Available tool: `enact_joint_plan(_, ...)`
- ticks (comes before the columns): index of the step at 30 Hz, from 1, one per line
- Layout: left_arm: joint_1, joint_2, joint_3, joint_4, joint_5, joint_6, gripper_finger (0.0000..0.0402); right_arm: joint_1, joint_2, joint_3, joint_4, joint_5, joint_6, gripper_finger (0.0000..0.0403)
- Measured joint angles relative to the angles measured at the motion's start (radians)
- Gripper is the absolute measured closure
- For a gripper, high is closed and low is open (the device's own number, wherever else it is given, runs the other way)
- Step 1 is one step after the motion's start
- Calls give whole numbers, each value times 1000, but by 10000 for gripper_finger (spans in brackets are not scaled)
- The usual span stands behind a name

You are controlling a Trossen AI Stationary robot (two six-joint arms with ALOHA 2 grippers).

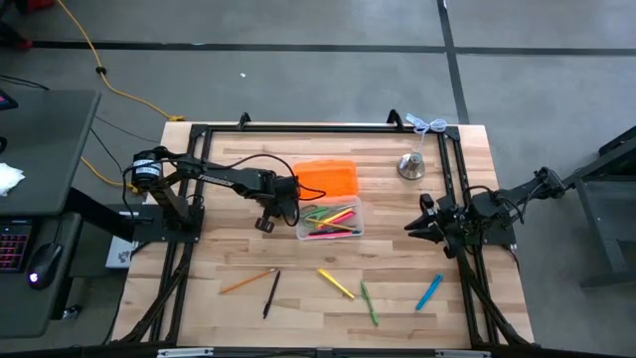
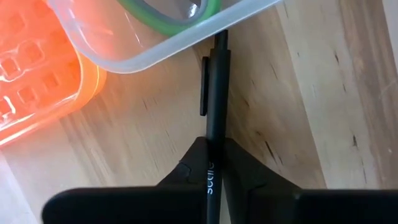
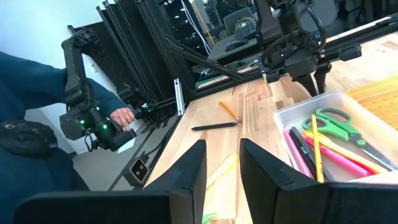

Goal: Pick & place school supplies into a supply box
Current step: Put the black pen into the container

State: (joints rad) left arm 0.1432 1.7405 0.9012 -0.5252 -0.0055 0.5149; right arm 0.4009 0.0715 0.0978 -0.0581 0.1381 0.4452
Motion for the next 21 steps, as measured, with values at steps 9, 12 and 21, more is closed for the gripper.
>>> enact_joint_plan(9, 0, -2, 2, -35, -9, 0, 354, 0, 0, 0, 3, -18, 0, 329)
enact_joint_plan(12, 0, -10, 2, -44, -17, -1, 354, 0, 0, 0, 3, -18, 0, 329)
enact_joint_plan(21, 0, -53, -1, -145, -56, 0, 355, 0, 0, 0, 3, -18, 0, 329)
